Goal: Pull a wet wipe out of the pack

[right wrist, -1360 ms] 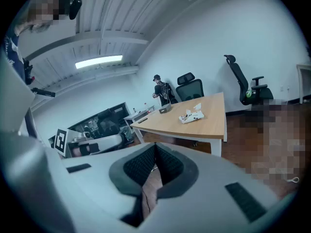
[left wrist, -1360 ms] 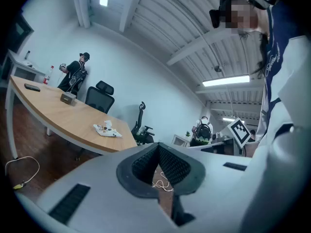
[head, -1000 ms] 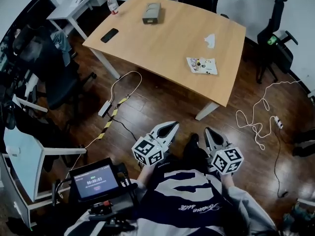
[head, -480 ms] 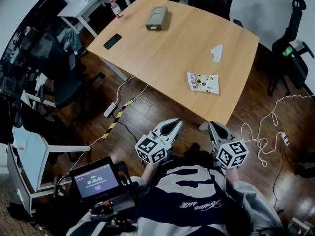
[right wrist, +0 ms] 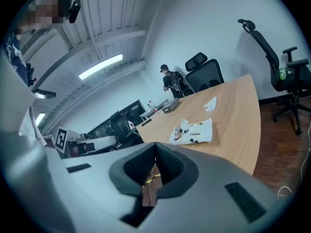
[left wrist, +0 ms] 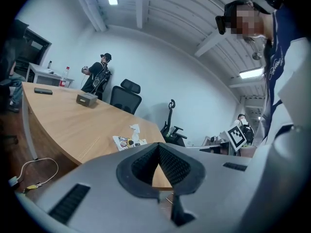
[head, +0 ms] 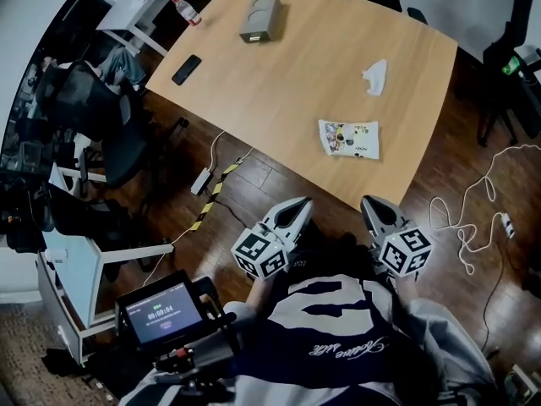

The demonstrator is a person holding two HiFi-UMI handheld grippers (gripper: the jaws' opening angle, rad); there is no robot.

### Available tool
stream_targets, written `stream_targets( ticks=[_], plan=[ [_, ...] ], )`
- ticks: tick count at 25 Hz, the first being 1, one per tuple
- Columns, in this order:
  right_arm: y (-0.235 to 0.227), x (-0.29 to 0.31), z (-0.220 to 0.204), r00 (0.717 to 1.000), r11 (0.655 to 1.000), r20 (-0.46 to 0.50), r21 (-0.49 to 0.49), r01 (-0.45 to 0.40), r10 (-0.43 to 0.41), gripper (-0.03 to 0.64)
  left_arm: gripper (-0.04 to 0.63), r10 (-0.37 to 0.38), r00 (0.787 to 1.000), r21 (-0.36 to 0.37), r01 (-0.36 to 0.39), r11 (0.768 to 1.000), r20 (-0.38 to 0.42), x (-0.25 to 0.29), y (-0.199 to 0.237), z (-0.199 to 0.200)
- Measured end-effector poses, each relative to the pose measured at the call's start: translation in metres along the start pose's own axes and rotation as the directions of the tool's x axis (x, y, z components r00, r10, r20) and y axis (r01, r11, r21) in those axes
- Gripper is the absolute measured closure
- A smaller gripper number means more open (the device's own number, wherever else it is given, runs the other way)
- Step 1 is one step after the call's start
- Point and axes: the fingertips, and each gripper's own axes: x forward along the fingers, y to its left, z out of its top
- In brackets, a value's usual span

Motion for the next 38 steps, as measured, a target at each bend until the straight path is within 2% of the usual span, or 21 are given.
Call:
stream_targets(
  ticks=[5, 9, 12, 15, 18, 20, 23, 27, 29, 30, 32, 35, 38],
  plan=[
    [-0.018, 0.016, 0.010, 1.000, 0.999, 0.009, 0.027, 0.024, -0.024, 0.620, 0.592, -0.030, 0.999, 0.009, 0.030, 1.000, -0.042, 0.030, 0.024, 0.010],
    [-0.040, 0.034, 0.027, 0.995, 0.995, 0.034, 0.040, 0.092, -0.093, 0.620, 0.592, -0.088, 0.990, 0.029, 0.092, 0.995, -0.106, 0.065, 0.051, 0.019],
    [-0.052, 0.049, 0.042, 0.987, 0.987, 0.059, 0.053, 0.149, -0.152, 0.620, 0.592, -0.134, 0.977, 0.043, 0.143, 0.989, -0.167, 0.091, 0.075, 0.025],
    [-0.061, 0.065, 0.058, 0.975, 0.977, 0.077, 0.061, 0.203, -0.207, 0.620, 0.592, -0.184, 0.953, 0.057, 0.203, 0.978, -0.241, 0.118, 0.098, 0.025],
    [-0.067, 0.080, 0.067, 0.966, 0.968, 0.075, 0.065, 0.241, -0.246, 0.620, 0.592, -0.215, 0.916, 0.105, 0.264, 0.959, -0.337, 0.142, 0.116, 0.017],
    [-0.069, 0.088, 0.068, 0.961, 0.962, 0.061, 0.057, 0.266, -0.269, 0.616, 0.592, -0.228, 0.883, 0.145, 0.309, 0.940, -0.410, 0.155, 0.125, 0.007],
    [-0.073, 0.099, 0.070, 0.950, 0.951, 0.039, 0.050, 0.307, -0.309, 0.595, 0.592, -0.255, 0.824, 0.179, 0.389, 0.903, -0.506, 0.173, 0.134, -0.010],
    [-0.080, 0.117, 0.070, 0.939, 0.938, 0.000, 0.036, 0.344, -0.344, 0.521, 0.592, -0.277, 0.730, 0.208, 0.497, 0.842, -0.624, 0.188, 0.140, -0.034],
    [-0.083, 0.126, 0.067, 0.931, 0.932, -0.031, 0.013, 0.363, -0.363, 0.486, 0.592, -0.278, 0.694, 0.224, 0.540, 0.811, -0.665, 0.192, 0.142, -0.043],
    [-0.085, 0.130, 0.065, 0.927, 0.929, -0.050, 0.001, 0.371, -0.371, 0.472, 0.592, -0.284, 0.681, 0.223, 0.555, 0.802, -0.675, 0.193, 0.143, -0.045],
    [-0.087, 0.141, 0.061, 0.921, 0.924, -0.084, -0.025, 0.380, -0.381, 0.442, 0.592, -0.302, 0.663, 0.198, 0.568, 0.799, -0.685, 0.194, 0.144, -0.046],
    [-0.094, 0.159, 0.061, 0.913, 0.921, -0.125, -0.074, 0.383, -0.390, 0.411, 0.592, -0.321, 0.648, 0.162, 0.571, 0.805, -0.691, 0.200, 0.148, -0.046],
    [-0.100, 0.175, 0.055, 0.894, 0.909, -0.169, -0.126, 0.397, -0.414, 0.411, 0.592, -0.326, 0.632, 0.157, 0.586, 0.795, -0.703, 0.201, 0.148, -0.050]
  ],
)
